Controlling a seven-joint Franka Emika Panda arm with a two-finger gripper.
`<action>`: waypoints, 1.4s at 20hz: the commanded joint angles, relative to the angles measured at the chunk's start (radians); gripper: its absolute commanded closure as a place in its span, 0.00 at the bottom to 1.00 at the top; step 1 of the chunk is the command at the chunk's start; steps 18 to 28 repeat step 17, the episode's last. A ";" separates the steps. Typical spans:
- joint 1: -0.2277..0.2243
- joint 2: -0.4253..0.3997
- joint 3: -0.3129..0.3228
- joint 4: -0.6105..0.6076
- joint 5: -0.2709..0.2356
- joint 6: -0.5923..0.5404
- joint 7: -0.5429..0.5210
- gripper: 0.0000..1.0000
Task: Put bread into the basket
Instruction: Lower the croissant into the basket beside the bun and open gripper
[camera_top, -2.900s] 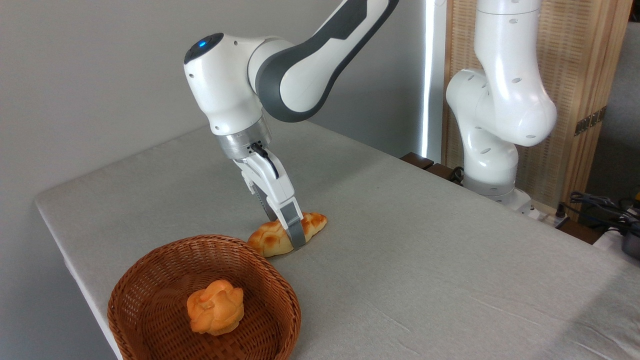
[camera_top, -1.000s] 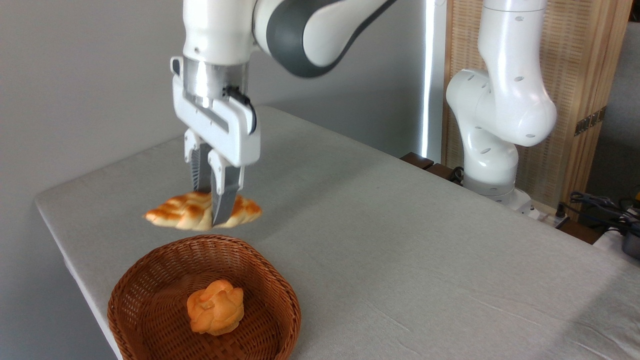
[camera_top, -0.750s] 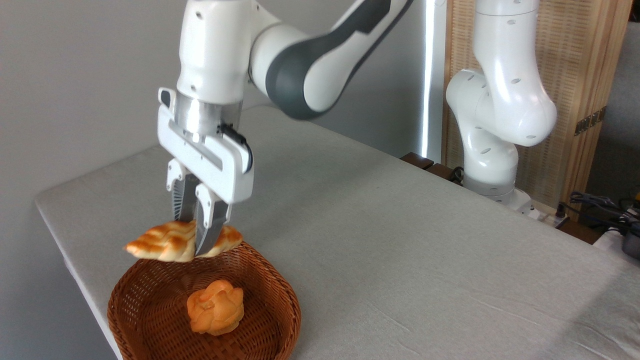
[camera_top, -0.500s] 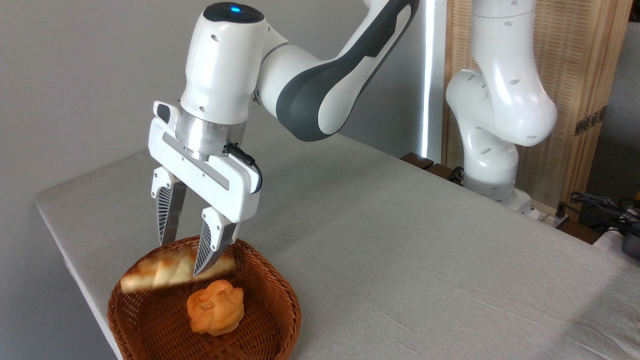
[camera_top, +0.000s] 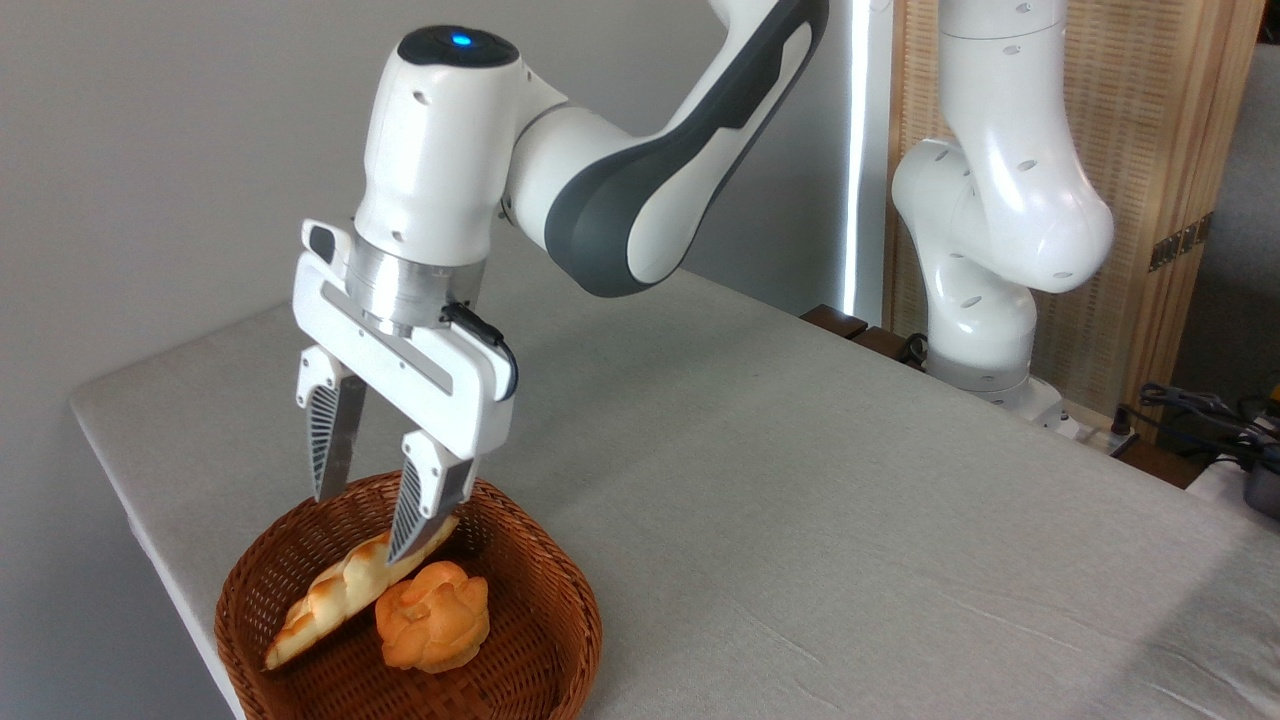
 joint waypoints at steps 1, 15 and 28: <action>-0.010 -0.036 0.002 0.028 0.070 -0.041 -0.006 0.00; -0.019 -0.104 -0.003 0.123 0.240 -0.497 0.002 0.00; -0.019 -0.104 -0.003 0.123 0.240 -0.505 0.004 0.00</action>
